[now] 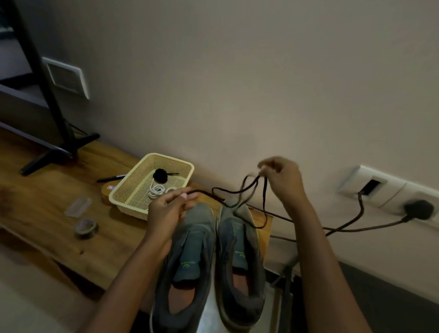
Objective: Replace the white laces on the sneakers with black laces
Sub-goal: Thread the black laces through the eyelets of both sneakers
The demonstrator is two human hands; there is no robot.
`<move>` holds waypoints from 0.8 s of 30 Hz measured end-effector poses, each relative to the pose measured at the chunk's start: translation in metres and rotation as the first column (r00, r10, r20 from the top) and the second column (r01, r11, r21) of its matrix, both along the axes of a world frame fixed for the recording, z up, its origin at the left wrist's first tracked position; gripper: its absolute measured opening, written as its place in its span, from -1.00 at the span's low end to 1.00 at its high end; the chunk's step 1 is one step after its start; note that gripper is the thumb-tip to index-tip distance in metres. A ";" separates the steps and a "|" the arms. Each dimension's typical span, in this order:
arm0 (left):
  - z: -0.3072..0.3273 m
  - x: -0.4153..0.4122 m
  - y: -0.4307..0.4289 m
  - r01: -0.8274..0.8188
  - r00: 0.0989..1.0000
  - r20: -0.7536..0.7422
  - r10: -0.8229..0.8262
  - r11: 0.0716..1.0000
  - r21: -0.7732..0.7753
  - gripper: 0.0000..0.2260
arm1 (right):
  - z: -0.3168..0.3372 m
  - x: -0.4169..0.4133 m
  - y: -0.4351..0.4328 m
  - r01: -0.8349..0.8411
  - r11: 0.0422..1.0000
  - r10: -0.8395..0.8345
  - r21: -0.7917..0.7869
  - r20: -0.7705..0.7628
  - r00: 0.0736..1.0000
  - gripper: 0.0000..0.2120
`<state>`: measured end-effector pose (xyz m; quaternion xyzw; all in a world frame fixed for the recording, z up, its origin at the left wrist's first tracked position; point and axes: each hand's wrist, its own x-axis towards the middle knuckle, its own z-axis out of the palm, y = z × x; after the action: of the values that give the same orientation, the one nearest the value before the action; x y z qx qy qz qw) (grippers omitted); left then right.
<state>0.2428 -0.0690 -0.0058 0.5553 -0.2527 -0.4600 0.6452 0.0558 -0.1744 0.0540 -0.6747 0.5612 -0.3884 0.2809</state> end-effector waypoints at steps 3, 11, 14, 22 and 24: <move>-0.001 -0.002 -0.001 0.058 0.998 0.014 -0.059 0.998 0.013 -0.82 | -0.016 -0.006 0.006 -0.063 0.987 0.092 0.149 -0.196 0.976 -0.67; -0.006 -0.020 0.001 0.242 0.881 0.426 -0.208 0.970 -0.027 -0.67 | -0.015 -0.001 0.055 0.048 0.994 -0.057 0.102 0.081 0.995 -0.71; -0.016 -0.031 0.003 0.418 0.677 0.666 -0.315 0.908 0.005 -0.55 | -0.031 0.004 0.080 -0.139 0.980 0.134 0.146 0.045 0.990 -0.73; -0.023 -0.043 0.004 0.406 0.575 0.780 -0.248 0.914 -0.009 -0.52 | -0.064 0.024 0.072 -0.159 0.987 0.157 -0.028 -0.061 0.986 -0.89; -0.025 -0.044 0.002 0.371 0.641 0.734 -0.225 0.928 -0.039 -0.54 | -0.066 0.027 0.067 -0.169 0.985 0.166 -0.026 -0.079 0.983 -0.88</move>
<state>0.1992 -0.0670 -0.0304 0.5777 -0.6141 -0.2811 0.4585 0.0829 -0.1077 -0.0124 -0.7386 0.5064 -0.3463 0.2796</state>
